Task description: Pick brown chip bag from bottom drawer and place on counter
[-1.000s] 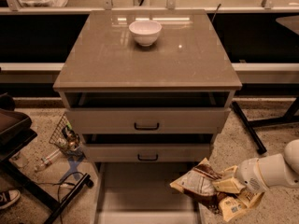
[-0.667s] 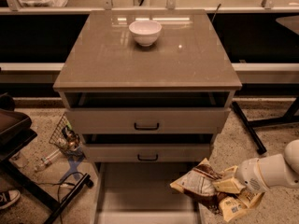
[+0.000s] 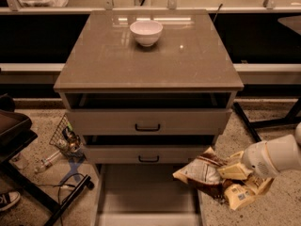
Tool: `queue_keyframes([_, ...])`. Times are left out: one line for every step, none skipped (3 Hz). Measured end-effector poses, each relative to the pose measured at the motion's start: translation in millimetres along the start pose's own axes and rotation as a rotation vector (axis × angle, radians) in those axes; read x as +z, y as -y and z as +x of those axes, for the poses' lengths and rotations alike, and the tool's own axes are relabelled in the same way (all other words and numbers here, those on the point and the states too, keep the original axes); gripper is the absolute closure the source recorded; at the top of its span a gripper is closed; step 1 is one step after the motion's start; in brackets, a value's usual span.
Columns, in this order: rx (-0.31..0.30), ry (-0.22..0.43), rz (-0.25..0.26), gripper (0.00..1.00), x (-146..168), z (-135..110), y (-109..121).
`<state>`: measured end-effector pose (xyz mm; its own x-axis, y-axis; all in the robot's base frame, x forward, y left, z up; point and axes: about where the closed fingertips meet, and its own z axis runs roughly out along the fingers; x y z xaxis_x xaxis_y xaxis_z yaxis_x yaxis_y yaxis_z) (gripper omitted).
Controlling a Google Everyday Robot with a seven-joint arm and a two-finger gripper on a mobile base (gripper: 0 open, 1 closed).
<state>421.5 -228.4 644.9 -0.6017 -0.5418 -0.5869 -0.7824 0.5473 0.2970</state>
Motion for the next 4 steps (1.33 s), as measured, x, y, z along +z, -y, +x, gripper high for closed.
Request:
queue_keyframes([0.006,0.015,0.011,1.00,-48.0,-35.8,-5.1])
queue_keyframes([0.006,0.036,0.026,1.00,-102.7,-79.1,-10.8])
queue_keyframes([0.003,0.058,0.049,1.00,-151.1,-125.8,-13.8])
queue_keyframes([-0.024,0.091,0.082,1.00,-196.6,-195.6,-9.1])
